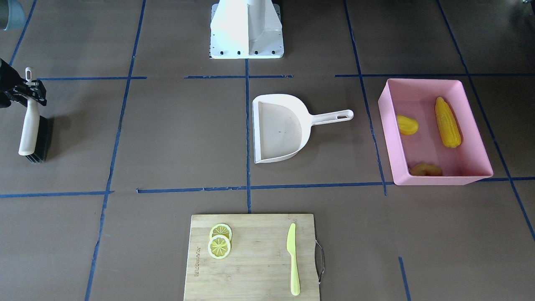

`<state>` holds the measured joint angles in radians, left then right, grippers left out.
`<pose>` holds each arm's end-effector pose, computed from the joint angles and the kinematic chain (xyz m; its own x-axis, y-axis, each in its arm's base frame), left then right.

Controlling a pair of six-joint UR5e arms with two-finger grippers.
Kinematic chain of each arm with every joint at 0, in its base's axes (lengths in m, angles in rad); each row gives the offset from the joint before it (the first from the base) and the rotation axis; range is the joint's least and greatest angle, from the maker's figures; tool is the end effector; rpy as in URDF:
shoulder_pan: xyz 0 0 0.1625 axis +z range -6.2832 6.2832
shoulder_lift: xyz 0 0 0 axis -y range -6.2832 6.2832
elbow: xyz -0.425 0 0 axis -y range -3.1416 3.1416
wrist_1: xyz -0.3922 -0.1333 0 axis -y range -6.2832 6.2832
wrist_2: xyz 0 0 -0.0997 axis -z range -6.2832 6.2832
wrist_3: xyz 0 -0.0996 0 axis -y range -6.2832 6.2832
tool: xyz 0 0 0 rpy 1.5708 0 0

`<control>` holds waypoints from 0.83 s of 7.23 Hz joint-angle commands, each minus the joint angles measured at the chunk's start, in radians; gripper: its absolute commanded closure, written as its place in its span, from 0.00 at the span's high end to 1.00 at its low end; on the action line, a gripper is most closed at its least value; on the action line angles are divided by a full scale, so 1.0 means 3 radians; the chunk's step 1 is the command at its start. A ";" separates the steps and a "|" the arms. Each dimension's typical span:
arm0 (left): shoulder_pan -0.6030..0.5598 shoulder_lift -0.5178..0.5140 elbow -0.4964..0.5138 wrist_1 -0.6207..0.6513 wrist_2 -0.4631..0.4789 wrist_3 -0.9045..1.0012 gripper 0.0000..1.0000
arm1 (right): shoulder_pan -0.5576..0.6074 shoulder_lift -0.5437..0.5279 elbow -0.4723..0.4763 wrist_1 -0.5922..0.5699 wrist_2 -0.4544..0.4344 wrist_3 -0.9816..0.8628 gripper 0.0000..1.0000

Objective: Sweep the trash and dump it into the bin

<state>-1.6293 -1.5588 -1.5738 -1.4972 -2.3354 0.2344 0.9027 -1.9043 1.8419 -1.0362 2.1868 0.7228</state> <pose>-0.0923 -0.4759 0.6709 0.7110 0.1346 -0.6902 -0.1099 0.9907 0.0800 -0.1747 -0.3437 0.6156 0.7234 -0.0715 0.6868 0.0976 0.9952 0.0007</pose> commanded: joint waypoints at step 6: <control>0.0006 -0.0009 0.0010 0.0000 0.0002 -0.0004 1.00 | 0.2024 0.0159 0.0093 -0.1730 0.0355 -0.2742 1.00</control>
<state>-1.6276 -1.5613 -1.5724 -1.4972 -2.3351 0.2319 1.3556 -1.8945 1.8634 -1.3502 2.2969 0.1319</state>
